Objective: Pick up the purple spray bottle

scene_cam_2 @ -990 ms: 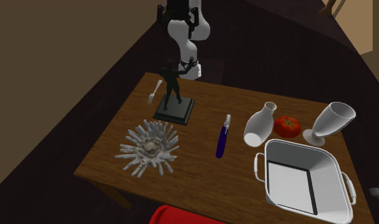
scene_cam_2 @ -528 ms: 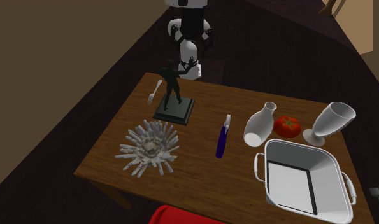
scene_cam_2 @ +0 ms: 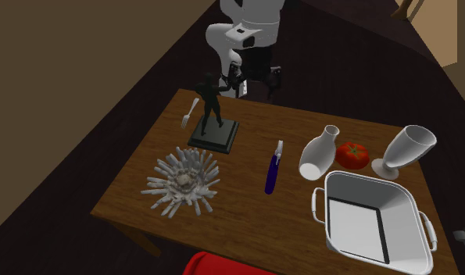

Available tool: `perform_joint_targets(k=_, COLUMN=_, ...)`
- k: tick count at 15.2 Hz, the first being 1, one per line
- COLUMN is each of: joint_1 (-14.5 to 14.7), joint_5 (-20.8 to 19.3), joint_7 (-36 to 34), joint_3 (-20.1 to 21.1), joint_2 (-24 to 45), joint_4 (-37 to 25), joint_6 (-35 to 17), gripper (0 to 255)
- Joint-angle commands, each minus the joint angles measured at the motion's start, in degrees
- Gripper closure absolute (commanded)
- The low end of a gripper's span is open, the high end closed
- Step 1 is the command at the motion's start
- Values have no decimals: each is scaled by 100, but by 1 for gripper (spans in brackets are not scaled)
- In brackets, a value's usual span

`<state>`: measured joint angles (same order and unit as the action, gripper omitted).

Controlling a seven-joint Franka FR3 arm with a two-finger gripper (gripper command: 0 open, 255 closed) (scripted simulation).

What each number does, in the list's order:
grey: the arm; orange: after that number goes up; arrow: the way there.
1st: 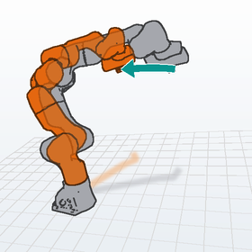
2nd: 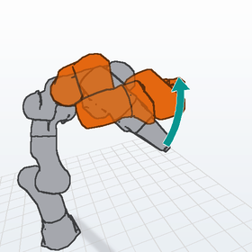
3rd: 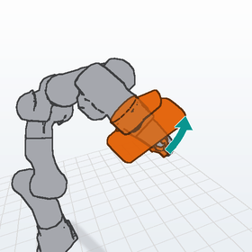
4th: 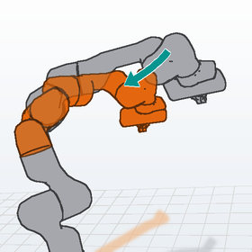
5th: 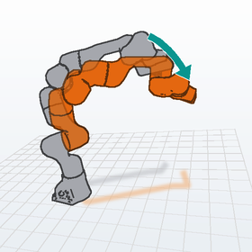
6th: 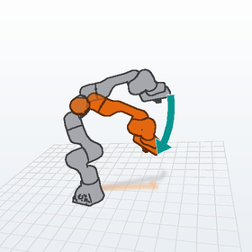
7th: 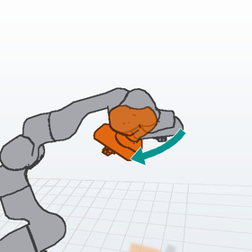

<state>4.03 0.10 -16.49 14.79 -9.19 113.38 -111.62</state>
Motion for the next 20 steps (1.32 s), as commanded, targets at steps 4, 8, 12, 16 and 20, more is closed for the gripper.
perform_joint_targets(k=4, joint_1=151, joint_5=-275, joint_7=-447, joint_3=247, joint_2=1099, joint_4=-810, joint_6=-24, gripper=0)
perform_joint_targets(k=8, joint_1=356, joint_5=-542, joint_7=-784, joint_3=364, joint_2=2026, joint_4=-1594, joint_6=58, gripper=0)
perform_joint_targets(k=12, joint_1=561, joint_5=-735, joint_7=-998, joint_3=389, joint_2=2740, joint_4=-2202, joint_6=115, gripper=0)
perform_joint_targets(k=16, joint_1=561, joint_5=-764, joint_7=-1022, joint_3=374, joint_2=2800, joint_4=-1975, joint_6=-169, gripper=0)
perform_joint_targets(k=20, joint_1=562, joint_5=-787, joint_7=-1040, joint_3=365, joint_2=2848, joint_4=-1842, joint_6=-347, gripper=0)
